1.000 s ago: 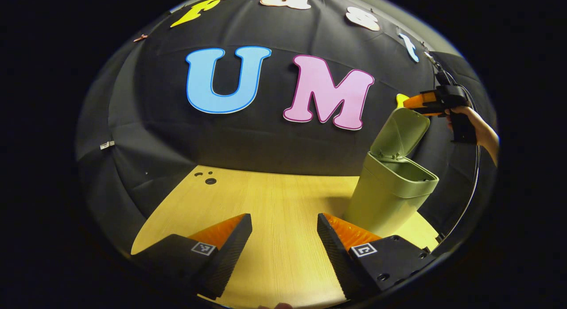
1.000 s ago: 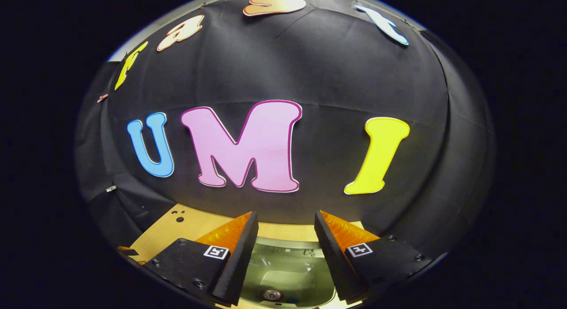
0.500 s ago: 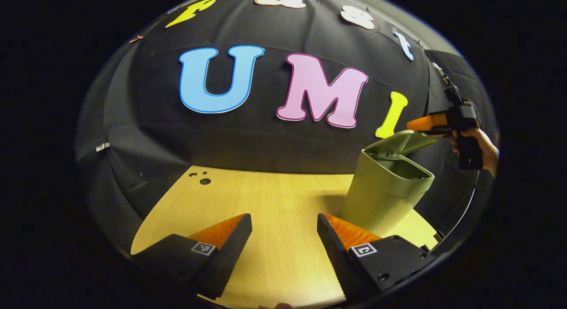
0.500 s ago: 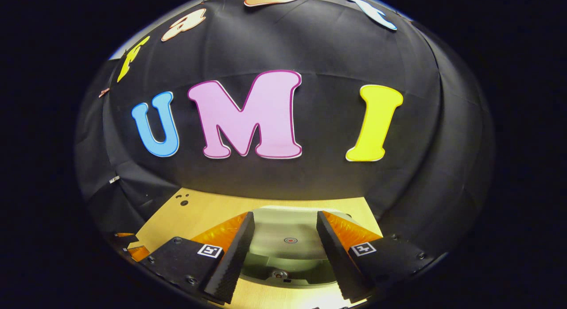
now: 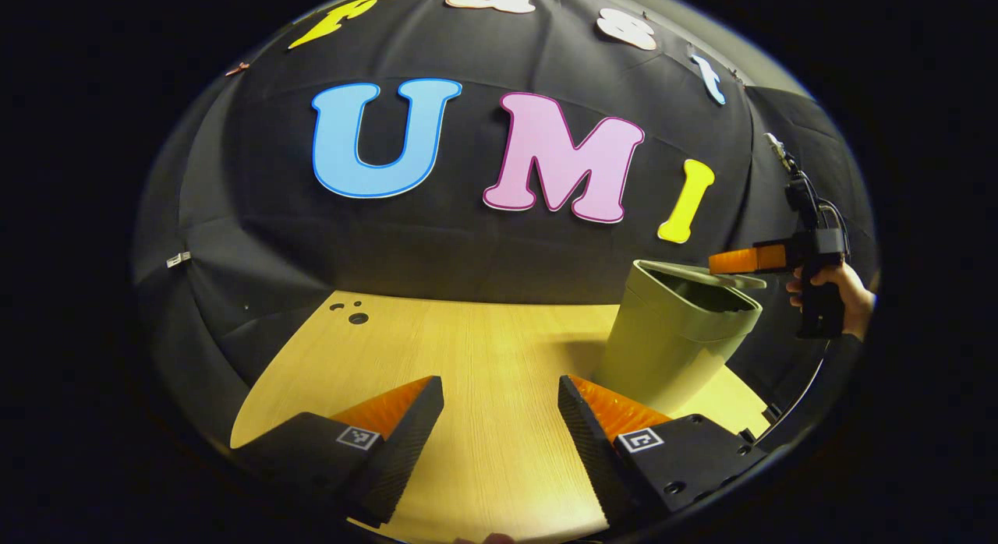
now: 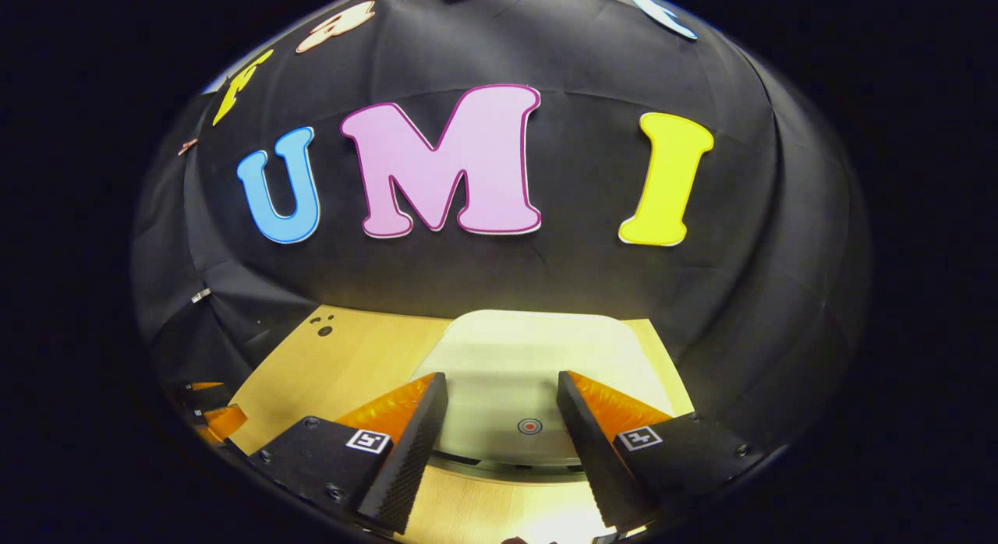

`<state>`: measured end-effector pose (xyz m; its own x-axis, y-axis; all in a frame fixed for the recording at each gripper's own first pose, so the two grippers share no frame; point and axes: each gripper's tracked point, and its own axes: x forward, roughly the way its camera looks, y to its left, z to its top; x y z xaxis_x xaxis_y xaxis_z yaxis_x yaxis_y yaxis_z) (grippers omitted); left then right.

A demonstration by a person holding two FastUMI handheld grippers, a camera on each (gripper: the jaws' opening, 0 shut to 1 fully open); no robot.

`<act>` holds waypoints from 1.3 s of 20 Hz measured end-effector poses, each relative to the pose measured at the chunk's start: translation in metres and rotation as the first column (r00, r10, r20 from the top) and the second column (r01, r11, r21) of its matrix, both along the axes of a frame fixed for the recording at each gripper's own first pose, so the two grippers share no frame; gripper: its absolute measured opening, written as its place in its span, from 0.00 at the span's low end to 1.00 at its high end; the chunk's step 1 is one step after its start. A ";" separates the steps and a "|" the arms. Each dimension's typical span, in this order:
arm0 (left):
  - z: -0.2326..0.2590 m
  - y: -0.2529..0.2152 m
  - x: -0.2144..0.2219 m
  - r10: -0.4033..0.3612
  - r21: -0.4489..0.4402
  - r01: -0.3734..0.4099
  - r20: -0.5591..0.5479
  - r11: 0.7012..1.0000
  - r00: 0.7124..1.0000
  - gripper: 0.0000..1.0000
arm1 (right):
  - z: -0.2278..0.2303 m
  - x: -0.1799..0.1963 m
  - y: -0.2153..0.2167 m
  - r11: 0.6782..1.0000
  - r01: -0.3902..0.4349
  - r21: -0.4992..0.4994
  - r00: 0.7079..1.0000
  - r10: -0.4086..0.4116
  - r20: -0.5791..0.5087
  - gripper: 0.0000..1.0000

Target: Press the lid of the desktop garbage bin to open it, pick up the crumpled paper on the desktop and throw it into the bin, then pick up the pop can on the desktop and drop it into the bin, and finally close the garbage bin lid.

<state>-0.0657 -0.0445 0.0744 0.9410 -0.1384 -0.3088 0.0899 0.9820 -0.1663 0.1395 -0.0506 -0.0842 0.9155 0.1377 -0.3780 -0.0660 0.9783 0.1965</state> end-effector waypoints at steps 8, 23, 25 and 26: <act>-0.005 -0.003 -0.002 0.001 -0.001 -0.001 -0.013 1.000 1.000 0.95 | -0.019 -0.009 0.002 1.000 0.011 0.009 1.000 -0.011 0.029 0.94; 0.005 -0.012 0.002 -0.024 -0.003 0.024 0.013 1.000 1.000 0.95 | -0.007 -0.024 0.005 0.997 -0.016 0.072 0.995 0.008 0.100 0.98; 0.008 -0.015 0.003 -0.030 0.002 0.030 0.022 1.000 0.999 0.95 | 0.003 -0.034 0.011 0.998 -0.028 0.062 0.990 0.019 0.139 0.98; 0.011 -0.017 0.004 -0.034 0.005 0.034 0.027 0.999 0.999 0.95 | 0.008 -0.040 0.016 0.998 -0.039 0.054 0.987 0.030 0.156 0.98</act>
<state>-0.0621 -0.0612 0.0852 0.9439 -0.1692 -0.2837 0.1277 0.9790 -0.1590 0.0997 -0.0350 -0.0759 0.9567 0.1875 -0.2224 -0.1338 0.9625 0.2361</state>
